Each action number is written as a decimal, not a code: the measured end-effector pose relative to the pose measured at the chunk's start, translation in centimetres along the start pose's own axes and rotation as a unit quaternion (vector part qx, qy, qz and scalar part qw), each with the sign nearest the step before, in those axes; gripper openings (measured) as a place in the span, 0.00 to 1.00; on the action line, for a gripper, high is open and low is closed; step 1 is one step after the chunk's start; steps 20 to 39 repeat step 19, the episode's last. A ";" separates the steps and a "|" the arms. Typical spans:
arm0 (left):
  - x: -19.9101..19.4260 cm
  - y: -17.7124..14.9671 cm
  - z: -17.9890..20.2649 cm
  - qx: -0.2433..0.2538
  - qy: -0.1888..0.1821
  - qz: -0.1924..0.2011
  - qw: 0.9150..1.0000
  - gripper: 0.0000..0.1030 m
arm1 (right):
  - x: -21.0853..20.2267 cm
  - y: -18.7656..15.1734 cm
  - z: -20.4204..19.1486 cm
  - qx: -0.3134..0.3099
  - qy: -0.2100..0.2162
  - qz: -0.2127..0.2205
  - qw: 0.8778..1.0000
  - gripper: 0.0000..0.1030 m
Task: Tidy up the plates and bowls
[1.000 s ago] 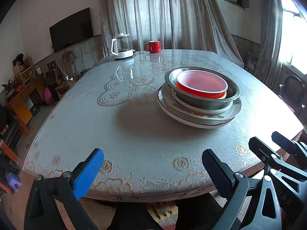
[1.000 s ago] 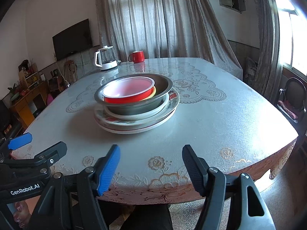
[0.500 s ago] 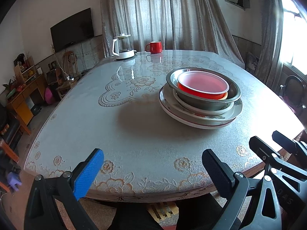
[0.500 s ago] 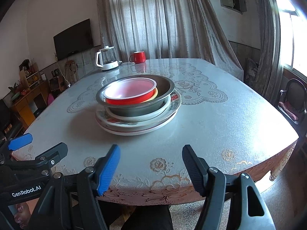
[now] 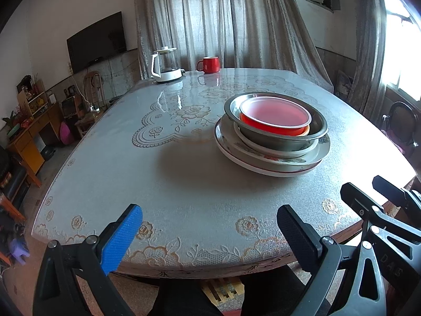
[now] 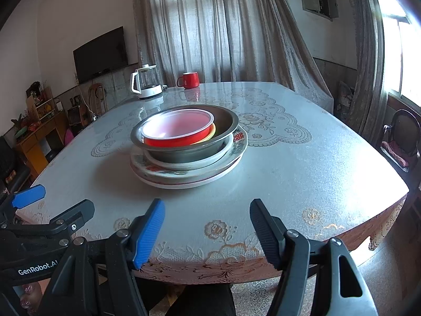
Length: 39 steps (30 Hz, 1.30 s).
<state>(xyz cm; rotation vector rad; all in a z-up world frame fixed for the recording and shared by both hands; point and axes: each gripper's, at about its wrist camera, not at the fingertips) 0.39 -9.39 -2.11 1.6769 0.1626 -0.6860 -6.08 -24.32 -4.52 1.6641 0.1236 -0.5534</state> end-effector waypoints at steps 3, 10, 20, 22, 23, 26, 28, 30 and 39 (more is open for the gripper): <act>0.0 0.0 0.1 0.001 -0.001 0.001 1.000 1.00 | 0.1 -0.1 0.1 0.002 0.000 -0.002 1.000 0.66; 0.0 0.0 0.3 0.004 -0.008 0.002 1.000 1.00 | 0.1 0.0 0.3 0.003 -0.001 -0.003 1.000 0.66; 0.3 0.1 0.6 0.007 -0.008 0.000 1.000 1.00 | 0.1 -0.1 0.5 0.007 -0.004 -0.002 1.000 0.66; 0.3 0.1 0.6 0.007 -0.008 0.000 1.000 1.00 | 0.1 -0.1 0.5 0.007 -0.004 -0.002 1.000 0.66; 0.3 0.1 0.6 0.007 -0.008 0.000 1.000 1.00 | 0.1 -0.1 0.5 0.007 -0.004 -0.002 1.000 0.66; 0.3 0.1 0.6 0.007 -0.008 0.000 1.000 1.00 | 0.1 -0.1 0.5 0.007 -0.004 -0.002 1.000 0.66; 0.3 0.1 0.6 0.007 -0.008 0.000 1.000 1.00 | 0.1 -0.1 0.5 0.007 -0.004 -0.002 1.000 0.66; 0.3 0.1 0.6 0.007 -0.008 0.000 1.000 1.00 | 0.1 -0.1 0.5 0.007 -0.004 -0.002 1.000 0.66; 0.3 0.1 0.6 0.007 -0.008 0.000 1.000 1.00 | 0.1 -0.1 0.5 0.007 -0.004 -0.002 1.000 0.66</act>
Point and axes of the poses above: each gripper's, at about its wrist camera, not at the fingertips, and x roughly the way its jaws point, z to its right, y to its top, and after that the axes turned 10 degrees about z, right-handed
